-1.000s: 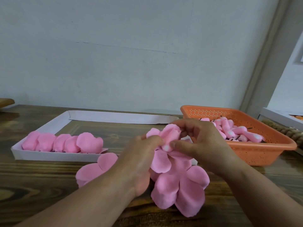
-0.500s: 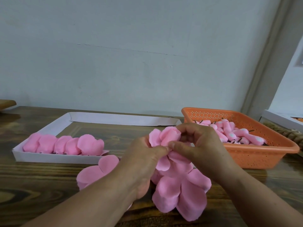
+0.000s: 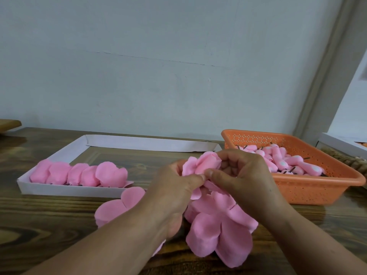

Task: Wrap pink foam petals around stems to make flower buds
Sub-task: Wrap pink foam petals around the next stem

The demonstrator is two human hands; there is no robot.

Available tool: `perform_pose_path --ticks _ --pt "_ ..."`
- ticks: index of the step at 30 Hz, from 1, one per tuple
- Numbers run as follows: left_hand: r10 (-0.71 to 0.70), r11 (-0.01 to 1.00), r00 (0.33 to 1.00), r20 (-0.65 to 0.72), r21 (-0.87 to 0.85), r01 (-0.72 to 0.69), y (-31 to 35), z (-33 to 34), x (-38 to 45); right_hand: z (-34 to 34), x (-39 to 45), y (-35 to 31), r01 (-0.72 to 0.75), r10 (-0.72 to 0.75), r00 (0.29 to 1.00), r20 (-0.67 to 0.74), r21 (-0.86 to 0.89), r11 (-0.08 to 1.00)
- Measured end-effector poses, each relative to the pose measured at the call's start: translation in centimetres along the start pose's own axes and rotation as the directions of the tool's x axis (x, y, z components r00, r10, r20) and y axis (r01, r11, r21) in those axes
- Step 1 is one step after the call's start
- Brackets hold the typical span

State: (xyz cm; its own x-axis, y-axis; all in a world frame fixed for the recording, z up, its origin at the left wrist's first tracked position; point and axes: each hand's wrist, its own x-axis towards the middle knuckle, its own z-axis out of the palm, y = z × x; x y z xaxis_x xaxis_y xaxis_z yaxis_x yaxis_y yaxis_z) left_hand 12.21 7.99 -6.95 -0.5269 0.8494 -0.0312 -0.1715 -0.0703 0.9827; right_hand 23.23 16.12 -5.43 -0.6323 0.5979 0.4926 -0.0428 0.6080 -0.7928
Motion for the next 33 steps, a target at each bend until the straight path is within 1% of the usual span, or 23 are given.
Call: perform_pose_path --ticks 2,10,12,15,16,21,25,26,30,33 --pt "-0.002 1.0 1.0 -0.004 -0.012 0.002 0.0 0.0 0.0 0.3 -0.1 0.1 -0.012 0.012 1.0 -0.014 0.021 1.0" --pt "0.015 1.0 1.0 -0.019 -0.025 -0.015 0.1 0.2 -0.2 0.5 -0.1 0.1 -0.003 0.002 0.995 -0.101 -0.01 1.0" --pt "0.011 1.0 1.0 -0.015 -0.023 -0.012 0.1 0.2 -0.3 0.6 -0.2 0.0 0.011 -0.015 0.992 -0.124 -0.033 0.999" --pt "0.001 1.0 1.0 0.004 -0.02 -0.001 0.2 0.1 -0.3 0.4 -0.1 0.0 0.041 -0.057 0.989 -0.14 -0.116 0.992" --pt "-0.001 1.0 1.0 0.012 -0.016 0.002 0.2 0.1 -0.4 0.2 -0.1 -0.1 0.041 -0.059 0.989 -0.135 -0.132 0.99" --pt "-0.023 1.0 0.999 0.05 0.022 0.022 0.2 0.1 -0.5 -0.2 0.2 0.0 -0.002 -0.002 0.999 -0.054 -0.079 0.997" --pt "-0.057 0.998 0.995 0.081 0.018 0.055 0.2 0.1 -0.4 -1.0 0.4 0.1 -0.133 0.127 0.99 0.068 0.09 0.987" --pt "-0.058 0.998 0.995 0.081 0.018 0.057 0.2 0.1 -0.4 -1.0 0.4 0.2 -0.14 0.133 0.988 0.073 0.098 0.985" --pt "-0.068 0.998 0.996 0.056 0.01 0.067 0.1 -0.1 -0.2 -0.4 0.3 0.2 -0.083 0.081 0.995 0.056 0.036 0.996" --pt "-0.084 0.996 0.995 0.045 0.001 0.084 0.1 -0.3 -0.1 0.0 0.2 0.5 -0.075 0.07 0.996 0.046 0.113 0.991"
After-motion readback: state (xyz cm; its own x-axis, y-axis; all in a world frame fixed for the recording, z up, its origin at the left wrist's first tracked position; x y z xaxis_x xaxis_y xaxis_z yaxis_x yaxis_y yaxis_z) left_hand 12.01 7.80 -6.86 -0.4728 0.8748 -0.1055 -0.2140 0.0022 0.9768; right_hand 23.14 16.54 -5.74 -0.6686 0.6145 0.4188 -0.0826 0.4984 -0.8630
